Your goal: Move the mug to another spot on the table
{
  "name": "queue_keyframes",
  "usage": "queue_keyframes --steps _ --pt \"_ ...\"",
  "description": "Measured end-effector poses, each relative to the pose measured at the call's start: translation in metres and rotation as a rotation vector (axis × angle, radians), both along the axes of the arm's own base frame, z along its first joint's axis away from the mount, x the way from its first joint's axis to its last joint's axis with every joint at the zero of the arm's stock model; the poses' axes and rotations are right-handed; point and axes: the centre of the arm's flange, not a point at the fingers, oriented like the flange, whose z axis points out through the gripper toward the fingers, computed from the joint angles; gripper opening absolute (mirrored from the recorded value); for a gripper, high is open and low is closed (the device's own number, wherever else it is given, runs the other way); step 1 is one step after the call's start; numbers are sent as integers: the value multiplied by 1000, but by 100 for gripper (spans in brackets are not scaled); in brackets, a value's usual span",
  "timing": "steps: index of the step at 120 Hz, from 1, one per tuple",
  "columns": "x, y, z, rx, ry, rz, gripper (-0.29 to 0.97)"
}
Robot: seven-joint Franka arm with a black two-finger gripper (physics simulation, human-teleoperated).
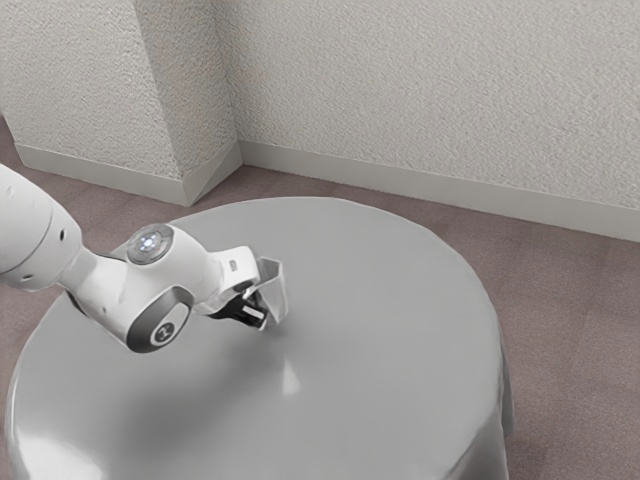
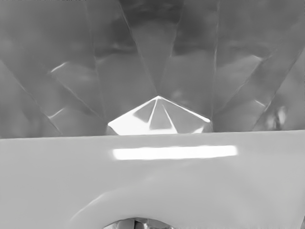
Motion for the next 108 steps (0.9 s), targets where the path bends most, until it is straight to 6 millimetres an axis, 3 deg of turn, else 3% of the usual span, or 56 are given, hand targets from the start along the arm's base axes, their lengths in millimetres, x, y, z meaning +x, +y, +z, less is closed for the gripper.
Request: queue_keyframes --steps 27,84,108 --pt "-10 2 -11 3 32 2 -6" --pt "-7 23 -25 7 54 40 -6" --pt "-8 23 -33 8 69 39 5"
